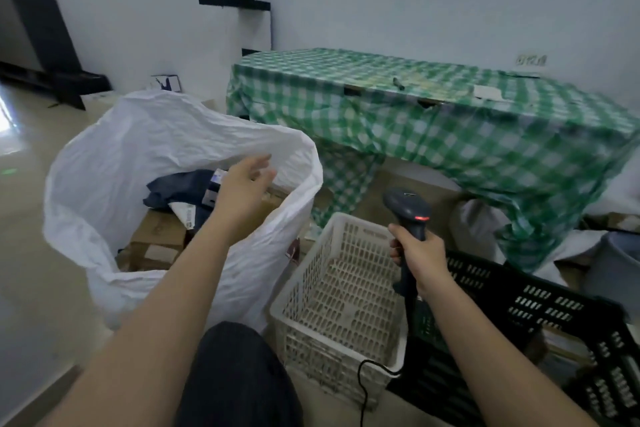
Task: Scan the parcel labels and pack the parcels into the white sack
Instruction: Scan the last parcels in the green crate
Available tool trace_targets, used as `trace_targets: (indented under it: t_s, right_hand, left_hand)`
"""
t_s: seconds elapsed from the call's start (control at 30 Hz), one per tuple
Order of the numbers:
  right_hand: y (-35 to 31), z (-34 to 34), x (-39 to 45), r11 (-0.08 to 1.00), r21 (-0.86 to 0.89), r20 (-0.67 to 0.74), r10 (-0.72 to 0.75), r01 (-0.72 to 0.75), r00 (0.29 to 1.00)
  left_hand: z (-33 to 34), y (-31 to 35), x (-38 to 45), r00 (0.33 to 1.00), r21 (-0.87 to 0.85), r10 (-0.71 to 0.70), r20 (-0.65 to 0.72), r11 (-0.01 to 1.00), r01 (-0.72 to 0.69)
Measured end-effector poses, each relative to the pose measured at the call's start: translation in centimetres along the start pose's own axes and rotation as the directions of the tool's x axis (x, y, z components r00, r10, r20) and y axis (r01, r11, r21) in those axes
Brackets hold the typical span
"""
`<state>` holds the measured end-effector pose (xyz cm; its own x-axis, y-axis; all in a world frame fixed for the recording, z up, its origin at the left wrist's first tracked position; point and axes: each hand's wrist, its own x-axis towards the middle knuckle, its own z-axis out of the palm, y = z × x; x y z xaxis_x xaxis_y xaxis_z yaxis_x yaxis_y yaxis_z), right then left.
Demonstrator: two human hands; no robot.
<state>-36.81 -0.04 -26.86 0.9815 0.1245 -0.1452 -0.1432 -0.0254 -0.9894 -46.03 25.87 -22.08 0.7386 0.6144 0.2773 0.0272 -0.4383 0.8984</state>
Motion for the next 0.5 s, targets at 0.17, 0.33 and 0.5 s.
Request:
trace_targets:
  t_s: [0.17, 0.33, 0.5]
  right_hand:
    - [3.3, -6.5, 1.2, 0.996, 0.026, -0.090, 0.090, -0.088, 0.992]
    - [6.4, -15.1, 2.5, 0.981, 0.042, -0.236, 0.196, -0.192, 0.952]
    - [9.7, -24.3, 4.3, 0.964, 0.064, -0.384, 0.261, -0.257, 0.886]
  left_hand:
    - [8.0, 2.7, -2.3, 0.980, -0.016, 0.169, 0.105, 0.986, -0.168]
    - [19.1, 3.5, -4.4, 0.928, -0.016, 0.152, 0.339, 0.988, -0.156]
    - [32.2, 3.2, -7.2, 0.840, 0.015, 0.044, 0.542, 0.998, -0.062]
